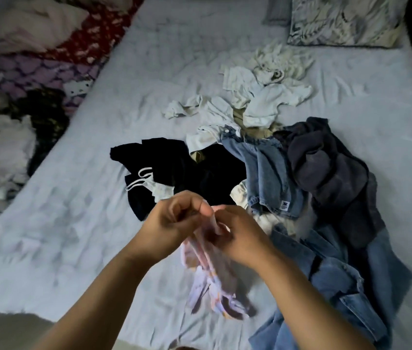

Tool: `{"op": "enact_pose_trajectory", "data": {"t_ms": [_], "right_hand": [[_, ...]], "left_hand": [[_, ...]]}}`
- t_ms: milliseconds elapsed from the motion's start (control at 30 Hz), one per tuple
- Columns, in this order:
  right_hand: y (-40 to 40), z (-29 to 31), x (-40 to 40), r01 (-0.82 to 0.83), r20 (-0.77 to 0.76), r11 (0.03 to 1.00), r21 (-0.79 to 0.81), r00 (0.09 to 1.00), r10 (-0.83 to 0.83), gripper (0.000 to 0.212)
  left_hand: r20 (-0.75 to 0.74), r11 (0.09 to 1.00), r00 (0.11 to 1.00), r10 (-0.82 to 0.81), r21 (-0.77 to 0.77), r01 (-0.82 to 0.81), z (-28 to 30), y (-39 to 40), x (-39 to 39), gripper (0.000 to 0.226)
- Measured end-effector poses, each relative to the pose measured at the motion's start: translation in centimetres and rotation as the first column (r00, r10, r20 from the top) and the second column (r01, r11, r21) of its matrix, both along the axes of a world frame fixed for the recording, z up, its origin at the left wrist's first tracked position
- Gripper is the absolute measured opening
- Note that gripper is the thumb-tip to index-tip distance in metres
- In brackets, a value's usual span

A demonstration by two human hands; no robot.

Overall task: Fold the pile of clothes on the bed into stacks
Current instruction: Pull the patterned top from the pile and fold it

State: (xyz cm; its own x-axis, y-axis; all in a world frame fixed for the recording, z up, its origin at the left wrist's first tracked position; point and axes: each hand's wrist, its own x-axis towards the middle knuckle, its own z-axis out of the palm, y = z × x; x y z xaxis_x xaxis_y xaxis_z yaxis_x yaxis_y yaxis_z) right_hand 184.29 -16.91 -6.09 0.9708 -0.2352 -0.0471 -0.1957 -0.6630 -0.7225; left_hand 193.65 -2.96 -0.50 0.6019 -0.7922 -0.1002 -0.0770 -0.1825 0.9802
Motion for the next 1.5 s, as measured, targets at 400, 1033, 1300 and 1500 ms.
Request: {"op": "enact_pose_trajectory", "data": {"t_ms": [400, 1033, 1300, 1500], "right_hand": [[-2.8, 8.4, 0.9, -0.121, -0.235, 0.992, 0.04, 0.964, 0.127, 0.038], [-0.7, 15.7, 2.2, 0.061, -0.012, 0.997, -0.045, 0.998, -0.061, 0.013], [-2.8, 16.1, 0.6, 0.103, -0.04, 0.992, 0.068, 0.994, -0.101, 0.025], [-4.1, 15.3, -0.4, 0.186, 0.023, 0.962, 0.198, 0.981, -0.195, 0.027]], "left_hand": [[0.469, 0.893, 0.86, -0.202, 0.448, -0.035, 3.4, 6.1, 5.8, 0.015], [0.512, 0.999, 0.858, -0.034, 0.005, 0.037, 4.6, -1.4, 0.4, 0.068], [0.572, 0.939, 0.774, 0.271, 0.018, -0.342, 4.6, -0.8, 2.8, 0.046], [0.596, 0.85, 0.733, 0.33, 0.149, -0.504, 5.8, 1.3, 5.6, 0.02]]}}
